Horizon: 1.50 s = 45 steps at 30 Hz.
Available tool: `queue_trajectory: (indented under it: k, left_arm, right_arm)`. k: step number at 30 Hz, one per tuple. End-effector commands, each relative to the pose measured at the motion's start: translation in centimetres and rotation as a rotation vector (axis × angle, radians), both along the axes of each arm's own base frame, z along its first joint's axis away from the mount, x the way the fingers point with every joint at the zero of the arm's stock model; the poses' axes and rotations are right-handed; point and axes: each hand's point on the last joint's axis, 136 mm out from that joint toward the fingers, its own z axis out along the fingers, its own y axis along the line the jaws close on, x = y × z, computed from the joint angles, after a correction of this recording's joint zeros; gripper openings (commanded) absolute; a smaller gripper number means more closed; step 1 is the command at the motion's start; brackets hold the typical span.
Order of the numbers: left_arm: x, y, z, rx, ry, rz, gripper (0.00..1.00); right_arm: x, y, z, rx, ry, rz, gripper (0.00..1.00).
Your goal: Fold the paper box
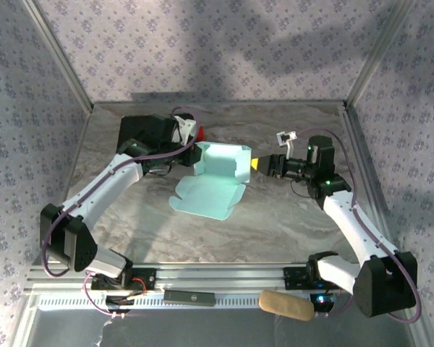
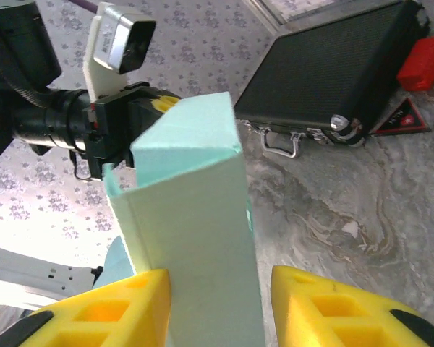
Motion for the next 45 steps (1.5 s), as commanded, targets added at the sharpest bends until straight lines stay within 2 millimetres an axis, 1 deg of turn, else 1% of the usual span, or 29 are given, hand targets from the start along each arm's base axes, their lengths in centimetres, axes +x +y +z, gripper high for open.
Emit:
queue_trajectory:
  k: [1, 8, 11, 15, 20, 22, 30, 35, 39, 40, 41, 45]
  left_arm:
    - [0.1, -0.7, 1.9, -0.029, -0.034, -0.038, 0.0]
    - [1.1, -0.5, 2.0, -0.019, -0.051, 0.002, 0.0]
    - [1.6, -0.8, 1.9, -0.013, -0.059, -0.004, 0.0]
    - [2.3, -1.4, 1.9, -0.017, -0.062, -0.031, 0.0]
    - [2.9, -1.8, 2.1, -0.017, -0.064, -0.049, 0.0]
    - [3.0, -1.9, 2.4, -0.022, -0.069, -0.052, 0.0]
    - [2.8, -2.0, 2.9, -0.036, -0.076, -0.058, 0.0]
    - [2.4, -1.9, 3.1, -0.035, -0.08, -0.058, 0.0]
    - [2.0, -1.9, 3.2, -0.028, -0.084, -0.061, 0.0]
    - [2.0, -1.9, 3.2, -0.024, -0.085, -0.061, 0.0]
    - [1.9, -1.9, 3.1, -0.02, -0.083, -0.059, 0.0]
    - [1.6, -2.1, 3.1, -0.005, -0.093, -0.058, 0.0]
  right_arm:
    - [-0.2, 0.5, 1.3, -0.013, -0.056, 0.032, 0.43]
    - [0.0, 2.0, 1.0, -0.089, -0.076, 0.028, 0.43]
    - [0.3, 1.9, 0.9, -0.113, -0.086, -0.001, 0.43]
    - [1.4, 1.8, 0.4, -0.161, -0.086, -0.036, 0.43]
    - [2.7, 1.9, 0.0, -0.204, -0.078, -0.056, 0.41]
    - [3.3, 2.1, -0.1, -0.222, -0.076, -0.065, 0.36]
    - [4.7, 3.0, -1.0, -0.316, -0.071, -0.108, 0.29]
    - [5.8, 2.9, -2.1, -0.431, -0.06, -0.192, 0.23]
    - [6.5, 2.8, -2.6, -0.532, -0.065, -0.276, 0.16]
    - [6.7, 2.8, -2.4, -0.553, -0.071, -0.298, 0.14]
    - [6.9, 2.9, -1.8, -0.566, -0.086, -0.319, 0.12]
    - [7.5, 2.8, -2.0, -0.651, -0.084, -0.399, 0.04]
